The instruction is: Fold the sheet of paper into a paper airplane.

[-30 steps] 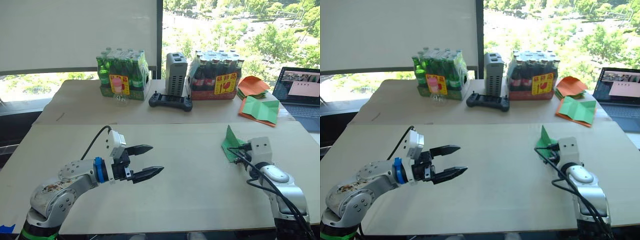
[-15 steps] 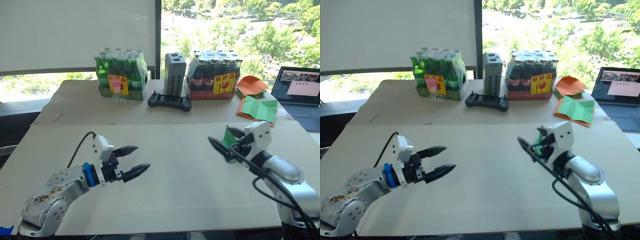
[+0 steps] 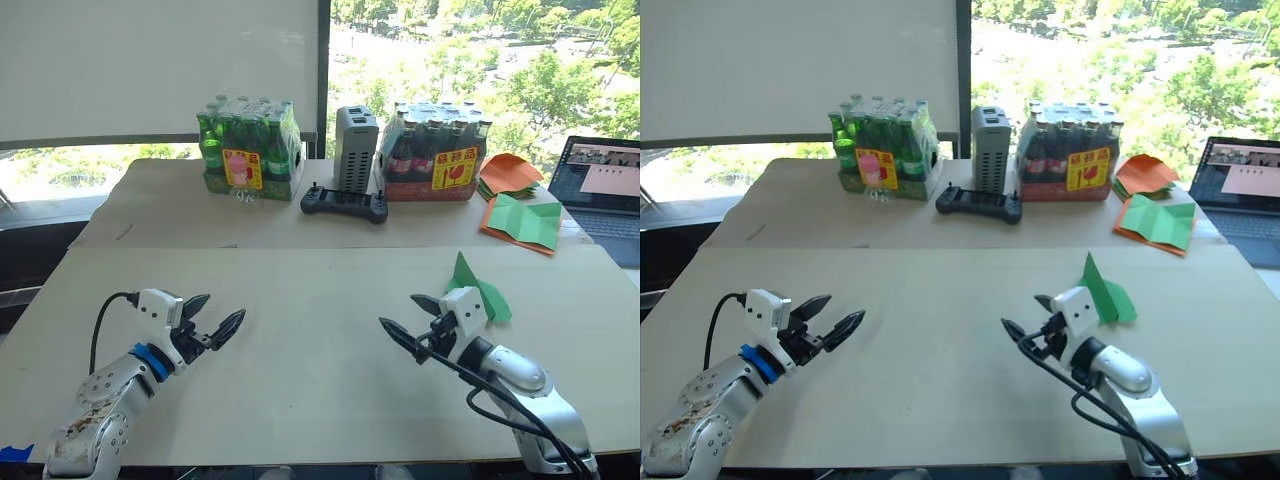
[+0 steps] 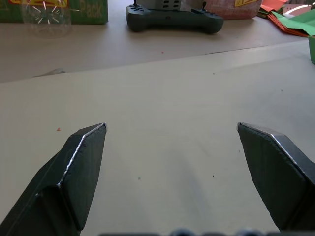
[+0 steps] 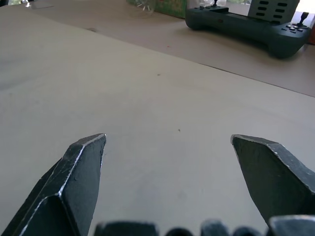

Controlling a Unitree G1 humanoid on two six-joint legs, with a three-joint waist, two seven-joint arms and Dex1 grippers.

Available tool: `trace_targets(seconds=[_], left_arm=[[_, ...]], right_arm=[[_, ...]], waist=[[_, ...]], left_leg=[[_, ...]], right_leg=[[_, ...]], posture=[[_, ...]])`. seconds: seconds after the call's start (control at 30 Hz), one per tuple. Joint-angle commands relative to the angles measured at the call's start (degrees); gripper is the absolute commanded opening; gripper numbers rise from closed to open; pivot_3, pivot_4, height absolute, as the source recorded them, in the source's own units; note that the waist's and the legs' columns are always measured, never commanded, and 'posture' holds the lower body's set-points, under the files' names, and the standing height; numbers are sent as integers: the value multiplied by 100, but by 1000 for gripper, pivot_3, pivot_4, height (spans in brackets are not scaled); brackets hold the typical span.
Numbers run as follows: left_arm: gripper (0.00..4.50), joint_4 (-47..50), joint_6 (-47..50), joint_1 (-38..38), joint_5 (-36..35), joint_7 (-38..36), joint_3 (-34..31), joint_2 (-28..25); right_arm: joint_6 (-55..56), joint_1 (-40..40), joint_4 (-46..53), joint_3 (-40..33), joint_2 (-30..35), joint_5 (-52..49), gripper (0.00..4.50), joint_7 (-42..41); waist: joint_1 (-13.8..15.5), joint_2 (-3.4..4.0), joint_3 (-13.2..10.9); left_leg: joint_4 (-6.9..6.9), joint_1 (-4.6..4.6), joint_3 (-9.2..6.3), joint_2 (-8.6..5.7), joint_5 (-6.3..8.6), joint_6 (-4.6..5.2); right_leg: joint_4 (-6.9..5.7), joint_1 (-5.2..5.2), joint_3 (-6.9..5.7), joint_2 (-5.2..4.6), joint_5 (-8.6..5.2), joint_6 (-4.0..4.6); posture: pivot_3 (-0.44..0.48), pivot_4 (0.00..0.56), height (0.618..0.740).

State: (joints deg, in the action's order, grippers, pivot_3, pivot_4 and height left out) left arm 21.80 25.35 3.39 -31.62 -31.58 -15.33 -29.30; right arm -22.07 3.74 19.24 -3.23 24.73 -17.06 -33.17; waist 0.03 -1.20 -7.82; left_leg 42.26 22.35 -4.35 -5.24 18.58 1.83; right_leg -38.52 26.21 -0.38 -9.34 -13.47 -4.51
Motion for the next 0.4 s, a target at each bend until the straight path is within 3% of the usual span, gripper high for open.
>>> trace_targets(seconds=[0.03,0.4], left_arm=[[4500,294,-12,-4,-54,-7,-56,-43],[4500,408,-53,-64,44,-54,33,-79]], right_arm=[[161,70,43,-121,6,-74,4479,3],[166,43,28,-89,2,-59,4479,71]], waist=[[0,0,0],[0,0,0]], left_leg=[[-1,-1,0,0,0,0],[-1,0,0,1,0,0]], right_leg=[[0,0,0,0,0,0],[0,0,0,1,0,0]], posture=[[0,150,678],[0,150,678]])
